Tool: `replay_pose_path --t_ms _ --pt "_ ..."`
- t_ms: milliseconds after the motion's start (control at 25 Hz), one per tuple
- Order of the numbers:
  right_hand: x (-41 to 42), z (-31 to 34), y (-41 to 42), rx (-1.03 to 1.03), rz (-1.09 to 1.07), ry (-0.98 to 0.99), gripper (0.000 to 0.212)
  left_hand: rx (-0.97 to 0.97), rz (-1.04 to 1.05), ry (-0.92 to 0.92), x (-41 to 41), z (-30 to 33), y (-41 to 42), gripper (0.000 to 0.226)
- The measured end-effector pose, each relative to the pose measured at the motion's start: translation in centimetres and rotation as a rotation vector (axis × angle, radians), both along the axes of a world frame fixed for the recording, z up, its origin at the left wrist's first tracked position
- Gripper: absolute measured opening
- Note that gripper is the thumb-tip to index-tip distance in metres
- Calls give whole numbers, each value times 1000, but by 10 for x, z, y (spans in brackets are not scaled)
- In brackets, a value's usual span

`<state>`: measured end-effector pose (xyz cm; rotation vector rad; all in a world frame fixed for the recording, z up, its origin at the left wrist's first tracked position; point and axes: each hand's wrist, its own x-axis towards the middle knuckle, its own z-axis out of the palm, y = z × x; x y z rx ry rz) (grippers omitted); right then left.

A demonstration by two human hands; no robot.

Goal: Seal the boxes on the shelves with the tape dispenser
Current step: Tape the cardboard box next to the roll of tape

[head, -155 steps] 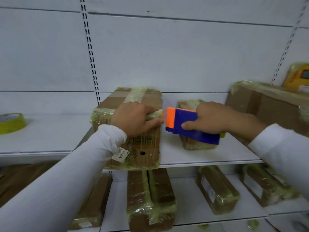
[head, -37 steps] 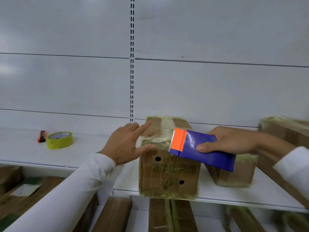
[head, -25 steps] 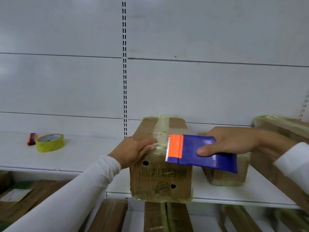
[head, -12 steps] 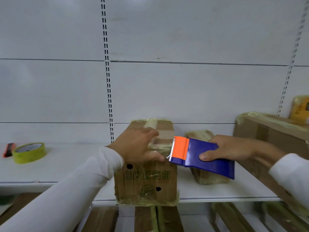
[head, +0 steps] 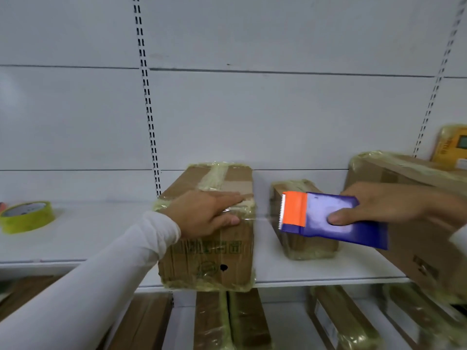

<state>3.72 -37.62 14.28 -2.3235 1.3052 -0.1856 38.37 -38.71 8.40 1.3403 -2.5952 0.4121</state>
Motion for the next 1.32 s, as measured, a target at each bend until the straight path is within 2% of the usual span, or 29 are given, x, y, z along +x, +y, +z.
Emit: replay_pose_path --t_ms 120,240,360,440,520,720,880,1080,1240,1320 --pt "-2 -9 7 0 -101 41 50 -34 63 55 -12 -1 -3 72" --pt "30 -28 6 -139 -176 94 51 -206 177 43 -38 -11 -5 79" --pt "61 -39 3 -356 -292 223 54 -280 206 77 -49 -17 -4 72" --pt "71 -43 1 -587 -371 402 45 -278 208 131 -46 -16 0 72" --pt "74 -50 2 -672 -423 476 37 -273 213 155 -46 -17 4 69" --pt "69 -27 1 -706 -510 234 51 -205 372 122 -70 -19 -3 61" --pt "49 -29 7 -584 -540 143 56 -307 453 130 -81 -25 -7 40" --pt "20 -51 15 -466 -503 -30 54 -331 478 140 -79 -26 -12 56" --pt "8 -57 13 -445 -463 -81 51 -296 487 185 -85 -24 -11 41" --pt "1 -60 13 -424 -451 -144 50 -233 494 144 -85 -18 -10 44"
